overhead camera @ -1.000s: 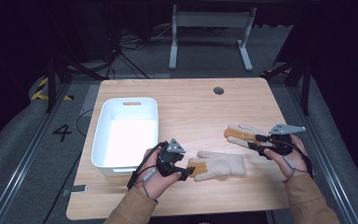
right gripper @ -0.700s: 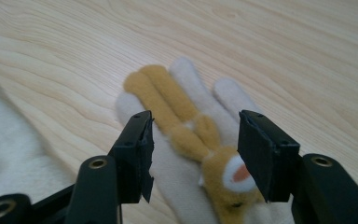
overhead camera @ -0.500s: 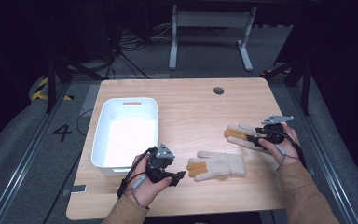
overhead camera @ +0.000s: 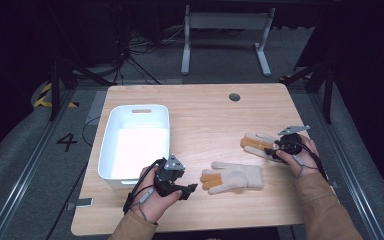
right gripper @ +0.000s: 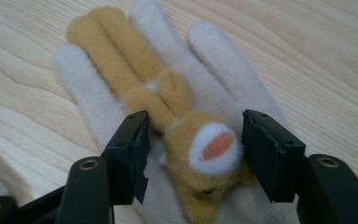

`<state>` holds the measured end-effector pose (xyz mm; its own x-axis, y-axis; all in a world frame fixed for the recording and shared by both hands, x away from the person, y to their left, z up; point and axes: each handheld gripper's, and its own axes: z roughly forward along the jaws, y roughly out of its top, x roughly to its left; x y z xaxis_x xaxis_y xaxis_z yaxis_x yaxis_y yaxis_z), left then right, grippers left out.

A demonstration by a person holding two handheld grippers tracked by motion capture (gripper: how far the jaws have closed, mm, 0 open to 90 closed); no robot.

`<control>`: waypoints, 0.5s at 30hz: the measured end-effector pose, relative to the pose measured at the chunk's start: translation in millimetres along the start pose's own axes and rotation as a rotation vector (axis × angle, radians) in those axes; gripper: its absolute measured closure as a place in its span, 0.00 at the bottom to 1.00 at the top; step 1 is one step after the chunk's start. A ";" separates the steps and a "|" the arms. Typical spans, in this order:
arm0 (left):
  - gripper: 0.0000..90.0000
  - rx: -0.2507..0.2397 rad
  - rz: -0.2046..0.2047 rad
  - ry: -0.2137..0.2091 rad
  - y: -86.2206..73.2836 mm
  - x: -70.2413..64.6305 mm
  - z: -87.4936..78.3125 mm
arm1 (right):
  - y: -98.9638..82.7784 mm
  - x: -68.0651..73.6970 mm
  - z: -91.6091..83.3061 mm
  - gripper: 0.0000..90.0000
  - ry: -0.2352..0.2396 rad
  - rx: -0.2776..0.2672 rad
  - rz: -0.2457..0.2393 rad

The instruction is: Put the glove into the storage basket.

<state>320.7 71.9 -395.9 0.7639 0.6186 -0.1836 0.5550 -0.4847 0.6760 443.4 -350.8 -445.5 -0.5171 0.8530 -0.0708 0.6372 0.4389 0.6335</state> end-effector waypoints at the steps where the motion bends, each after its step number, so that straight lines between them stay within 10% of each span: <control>1: 0.42 0.002 -0.003 -0.007 -0.1 -0.5 2.1 | -1.2 -0.6 0.2 0.48 0.004 -0.005 0.006; 15: 0.42 0.004 0.002 -0.012 1.8 0.2 5.0 | -2.7 -1.8 -12.0 0.73 0.030 -0.001 -0.023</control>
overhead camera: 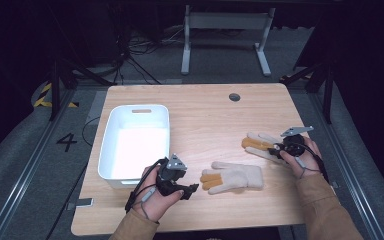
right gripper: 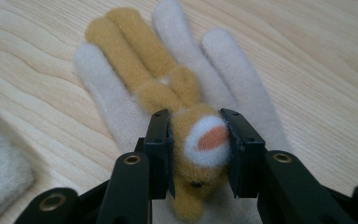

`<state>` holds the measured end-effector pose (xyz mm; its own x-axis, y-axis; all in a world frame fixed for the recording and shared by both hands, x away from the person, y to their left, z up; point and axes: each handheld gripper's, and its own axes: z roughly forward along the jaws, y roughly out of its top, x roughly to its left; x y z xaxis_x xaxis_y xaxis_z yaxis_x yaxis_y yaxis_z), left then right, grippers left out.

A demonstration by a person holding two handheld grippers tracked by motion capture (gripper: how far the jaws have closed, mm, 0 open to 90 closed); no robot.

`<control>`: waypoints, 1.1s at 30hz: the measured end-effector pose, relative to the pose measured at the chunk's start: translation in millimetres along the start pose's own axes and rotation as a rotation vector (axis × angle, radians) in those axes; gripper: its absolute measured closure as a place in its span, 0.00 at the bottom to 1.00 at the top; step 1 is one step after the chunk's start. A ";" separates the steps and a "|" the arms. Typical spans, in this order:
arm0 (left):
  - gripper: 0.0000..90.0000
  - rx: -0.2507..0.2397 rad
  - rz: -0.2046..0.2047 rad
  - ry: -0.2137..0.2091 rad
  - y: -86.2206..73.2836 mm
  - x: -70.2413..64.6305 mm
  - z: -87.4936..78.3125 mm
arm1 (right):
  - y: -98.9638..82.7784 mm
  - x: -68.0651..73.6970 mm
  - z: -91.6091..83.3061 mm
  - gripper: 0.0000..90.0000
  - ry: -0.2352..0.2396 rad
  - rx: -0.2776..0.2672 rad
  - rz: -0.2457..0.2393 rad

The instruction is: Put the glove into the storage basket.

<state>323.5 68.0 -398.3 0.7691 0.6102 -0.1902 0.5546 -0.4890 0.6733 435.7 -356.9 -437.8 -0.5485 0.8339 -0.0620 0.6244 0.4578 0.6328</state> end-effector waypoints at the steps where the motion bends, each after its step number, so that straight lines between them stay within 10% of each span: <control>1: 0.42 0.000 0.000 0.000 0.0 0.0 0.0 | 0.2 -0.8 -1.8 0.74 0.002 -0.009 -0.006; 33: 0.42 -0.005 0.016 -0.006 3.3 -2.0 -0.2 | 33.8 39.5 -70.2 0.73 0.155 -0.182 -0.130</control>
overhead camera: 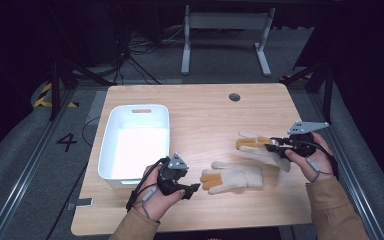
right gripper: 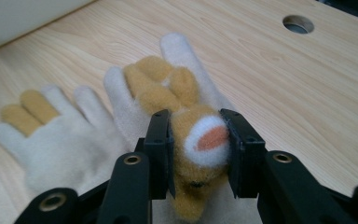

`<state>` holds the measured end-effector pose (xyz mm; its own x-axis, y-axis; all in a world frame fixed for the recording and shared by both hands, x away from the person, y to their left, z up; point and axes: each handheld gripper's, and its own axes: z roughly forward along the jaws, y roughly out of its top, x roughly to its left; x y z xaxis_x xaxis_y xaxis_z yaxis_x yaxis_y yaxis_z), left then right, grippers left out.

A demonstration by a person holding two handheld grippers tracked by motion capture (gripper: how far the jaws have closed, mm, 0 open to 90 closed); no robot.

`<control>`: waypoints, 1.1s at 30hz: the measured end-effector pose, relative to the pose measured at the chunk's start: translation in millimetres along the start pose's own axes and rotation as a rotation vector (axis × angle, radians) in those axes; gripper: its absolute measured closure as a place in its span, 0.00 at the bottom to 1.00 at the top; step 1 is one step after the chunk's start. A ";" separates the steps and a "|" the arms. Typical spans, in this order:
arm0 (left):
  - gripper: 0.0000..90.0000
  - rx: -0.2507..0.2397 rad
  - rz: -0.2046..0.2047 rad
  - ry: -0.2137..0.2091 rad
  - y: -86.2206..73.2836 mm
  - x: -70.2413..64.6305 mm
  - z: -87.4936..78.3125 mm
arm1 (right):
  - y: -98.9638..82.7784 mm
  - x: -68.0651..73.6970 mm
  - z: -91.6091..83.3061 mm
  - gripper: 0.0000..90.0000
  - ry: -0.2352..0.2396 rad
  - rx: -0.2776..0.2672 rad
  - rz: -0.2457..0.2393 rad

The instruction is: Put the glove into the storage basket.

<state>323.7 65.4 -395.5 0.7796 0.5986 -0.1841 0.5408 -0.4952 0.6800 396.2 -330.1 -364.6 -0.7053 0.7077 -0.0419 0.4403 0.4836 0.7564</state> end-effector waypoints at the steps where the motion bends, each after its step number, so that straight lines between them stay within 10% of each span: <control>1: 0.42 -0.001 0.000 0.000 0.0 -0.1 0.0 | 1.7 2.4 -0.8 0.73 0.007 -0.002 -0.009; 19: 0.42 0.000 0.003 -0.002 0.3 -0.7 -1.5 | 22.1 45.3 2.9 0.73 0.199 -0.050 -0.142; 33: 0.42 0.001 -0.003 -0.006 -0.4 0.7 -1.0 | 23.0 61.7 18.6 0.73 0.264 -0.022 -0.197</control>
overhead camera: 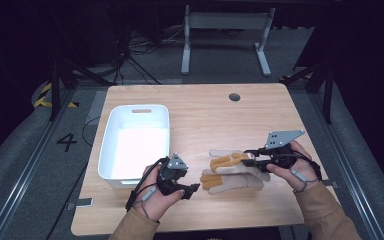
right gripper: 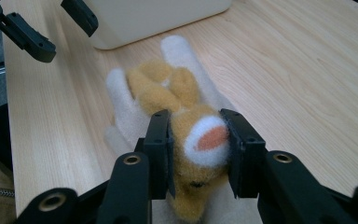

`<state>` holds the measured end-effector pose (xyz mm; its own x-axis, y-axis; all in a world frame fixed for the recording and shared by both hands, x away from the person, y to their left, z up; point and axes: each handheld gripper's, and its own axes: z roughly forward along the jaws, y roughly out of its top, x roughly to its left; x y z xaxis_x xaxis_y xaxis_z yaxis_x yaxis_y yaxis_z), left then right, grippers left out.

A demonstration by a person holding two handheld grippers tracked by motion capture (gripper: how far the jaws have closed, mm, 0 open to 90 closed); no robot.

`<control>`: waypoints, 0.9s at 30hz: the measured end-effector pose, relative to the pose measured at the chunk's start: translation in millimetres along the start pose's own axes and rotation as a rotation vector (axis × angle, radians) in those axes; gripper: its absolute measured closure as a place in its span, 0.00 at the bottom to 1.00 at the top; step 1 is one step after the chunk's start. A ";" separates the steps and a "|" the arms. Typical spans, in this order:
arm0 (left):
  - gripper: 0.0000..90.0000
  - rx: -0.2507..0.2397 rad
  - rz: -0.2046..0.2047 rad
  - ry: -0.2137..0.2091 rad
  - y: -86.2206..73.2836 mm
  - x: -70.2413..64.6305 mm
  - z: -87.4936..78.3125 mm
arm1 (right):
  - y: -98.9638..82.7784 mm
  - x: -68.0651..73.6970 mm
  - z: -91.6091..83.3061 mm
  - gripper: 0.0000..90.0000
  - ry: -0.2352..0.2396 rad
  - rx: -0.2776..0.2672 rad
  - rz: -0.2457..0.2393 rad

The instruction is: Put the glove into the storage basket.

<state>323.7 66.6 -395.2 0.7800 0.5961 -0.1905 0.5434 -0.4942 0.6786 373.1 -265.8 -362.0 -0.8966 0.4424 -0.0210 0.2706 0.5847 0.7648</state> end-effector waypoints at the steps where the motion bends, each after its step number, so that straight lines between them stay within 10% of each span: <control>1: 0.42 -0.001 -0.002 0.000 0.0 0.0 -0.2 | -0.3 0.6 1.8 0.73 0.001 0.002 0.001; 27: 0.42 -0.002 0.002 0.000 1.3 0.2 0.9 | -12.5 15.5 49.4 0.71 0.056 0.152 -0.052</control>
<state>324.9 65.5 -394.9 0.7811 0.5952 -0.1889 0.5412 -0.4943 0.6802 373.2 -232.6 -403.7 -0.9278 0.3727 -0.0186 0.2695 0.7038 0.6572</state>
